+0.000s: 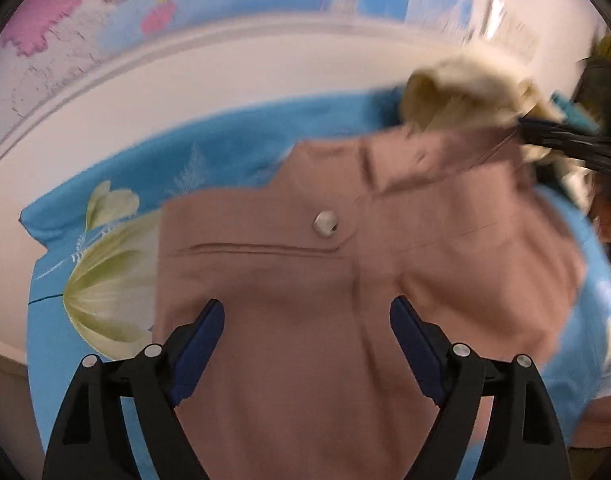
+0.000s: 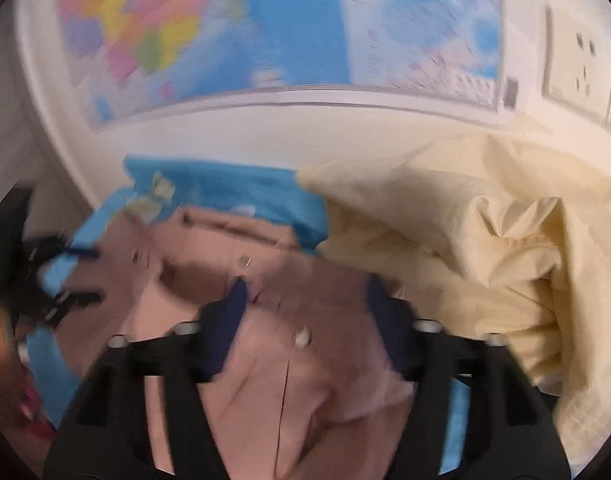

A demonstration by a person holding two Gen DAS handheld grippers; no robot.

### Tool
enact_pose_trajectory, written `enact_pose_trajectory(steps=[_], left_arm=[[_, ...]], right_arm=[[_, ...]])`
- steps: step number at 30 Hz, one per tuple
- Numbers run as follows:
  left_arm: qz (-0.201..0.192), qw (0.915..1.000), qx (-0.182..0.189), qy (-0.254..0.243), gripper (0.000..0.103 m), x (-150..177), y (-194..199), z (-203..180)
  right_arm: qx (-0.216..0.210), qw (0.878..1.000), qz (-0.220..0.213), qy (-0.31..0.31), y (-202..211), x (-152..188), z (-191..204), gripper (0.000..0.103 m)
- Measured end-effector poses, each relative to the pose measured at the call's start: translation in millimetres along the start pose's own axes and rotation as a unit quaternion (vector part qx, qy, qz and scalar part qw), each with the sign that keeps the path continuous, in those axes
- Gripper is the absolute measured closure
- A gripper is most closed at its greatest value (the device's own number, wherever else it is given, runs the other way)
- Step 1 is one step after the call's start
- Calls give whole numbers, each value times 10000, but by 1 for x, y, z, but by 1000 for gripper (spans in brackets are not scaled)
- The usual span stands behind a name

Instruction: Fold large clothes

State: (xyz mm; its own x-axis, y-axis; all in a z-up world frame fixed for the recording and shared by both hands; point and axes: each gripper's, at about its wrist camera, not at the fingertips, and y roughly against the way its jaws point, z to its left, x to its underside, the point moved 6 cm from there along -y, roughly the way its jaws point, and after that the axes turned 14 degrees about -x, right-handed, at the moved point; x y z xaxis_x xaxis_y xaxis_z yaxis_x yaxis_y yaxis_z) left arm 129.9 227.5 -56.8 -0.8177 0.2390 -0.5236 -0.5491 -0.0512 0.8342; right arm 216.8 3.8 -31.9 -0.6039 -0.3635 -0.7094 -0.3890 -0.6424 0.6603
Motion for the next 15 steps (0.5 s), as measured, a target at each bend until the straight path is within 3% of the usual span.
enact_pose_trajectory(steps=[5, 6, 7, 9, 10, 11, 13, 15], left_arm=[[202, 9996, -181, 123, 26, -2, -26, 2], [189, 9994, -255, 131, 32, -3, -28, 3], [154, 9987, -456, 147, 45, -3, -30, 7], [182, 9969, -741, 196, 62, -7, -36, 13], [194, 9963, -770, 327, 69, -7, -38, 21], [199, 9961, -742, 439, 74, -7, -40, 26], [236, 9941, -794, 701, 99, -8, -44, 42], [297, 9914, -729, 1043, 101, -6, -49, 60]], right_arm=[[469, 9967, 562, 353, -2, 43, 6, 19], [605, 9952, 678, 357, -7, 50, 1, 19], [740, 9936, 787, 333, -13, 56, -5, 21], [672, 9934, 920, 155, -25, 64, -16, 60], [628, 9935, 951, 67, -29, 64, -20, 88], [602, 9940, 910, -6, -29, 62, -25, 97], [424, 9975, 523, -221, -16, 48, -30, 98], [390, 9976, 161, -547, -2, 38, -41, 99]])
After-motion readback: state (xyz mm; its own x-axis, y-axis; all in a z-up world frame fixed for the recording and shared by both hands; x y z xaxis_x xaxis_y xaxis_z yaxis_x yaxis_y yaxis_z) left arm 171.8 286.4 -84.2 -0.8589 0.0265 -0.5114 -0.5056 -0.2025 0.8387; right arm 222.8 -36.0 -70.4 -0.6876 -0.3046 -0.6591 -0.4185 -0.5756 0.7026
